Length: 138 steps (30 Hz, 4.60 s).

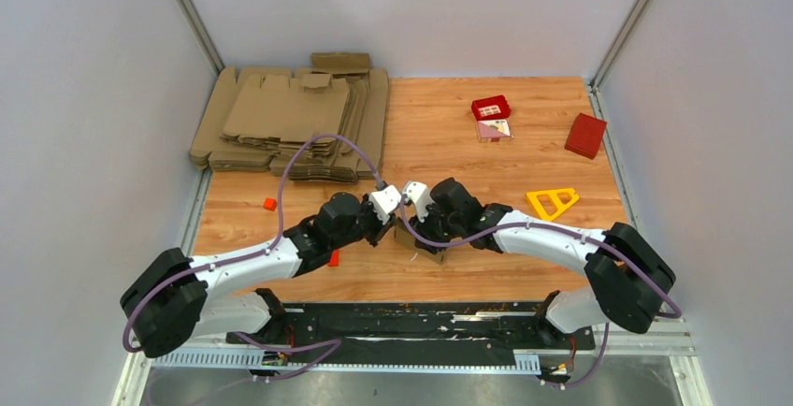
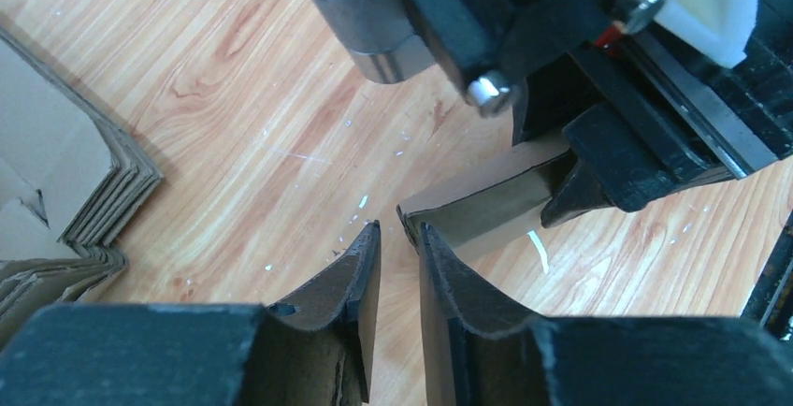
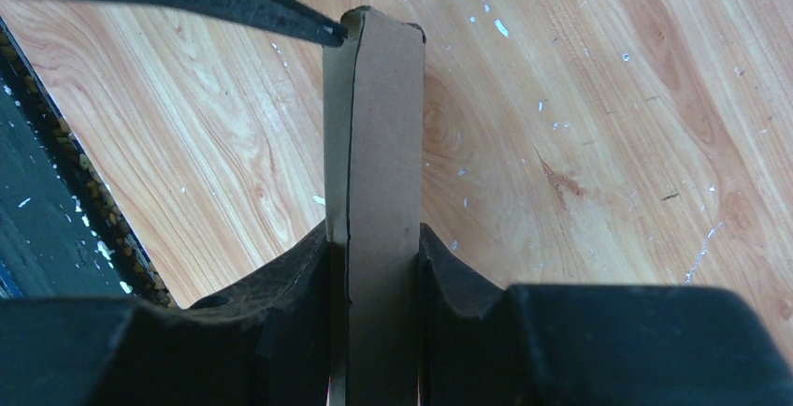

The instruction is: Fold the paper box

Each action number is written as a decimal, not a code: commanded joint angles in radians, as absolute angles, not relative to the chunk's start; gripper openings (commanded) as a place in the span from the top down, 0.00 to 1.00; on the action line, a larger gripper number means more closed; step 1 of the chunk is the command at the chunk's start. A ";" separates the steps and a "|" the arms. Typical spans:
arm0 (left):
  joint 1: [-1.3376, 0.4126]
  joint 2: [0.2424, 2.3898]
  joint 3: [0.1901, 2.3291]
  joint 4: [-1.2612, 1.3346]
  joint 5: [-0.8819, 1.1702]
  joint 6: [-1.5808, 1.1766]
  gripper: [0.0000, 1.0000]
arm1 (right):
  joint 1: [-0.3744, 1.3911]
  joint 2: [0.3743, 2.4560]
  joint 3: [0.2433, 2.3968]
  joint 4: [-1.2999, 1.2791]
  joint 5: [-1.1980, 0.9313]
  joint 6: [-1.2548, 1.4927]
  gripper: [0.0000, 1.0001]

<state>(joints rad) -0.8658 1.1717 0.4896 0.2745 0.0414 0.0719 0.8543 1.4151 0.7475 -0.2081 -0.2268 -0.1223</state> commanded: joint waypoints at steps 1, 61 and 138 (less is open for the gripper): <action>-0.818 1.151 0.484 0.374 0.129 0.005 0.72 | 0.864 1.444 0.752 -0.236 -0.252 -0.132 0.80; -0.689 1.228 0.518 0.410 0.215 -0.422 0.46 | 0.864 1.436 0.754 -0.238 -0.247 -0.129 0.79; -0.666 1.149 0.476 0.385 0.371 -0.379 1.00 | 0.864 1.456 0.755 -0.226 -0.257 -0.130 0.79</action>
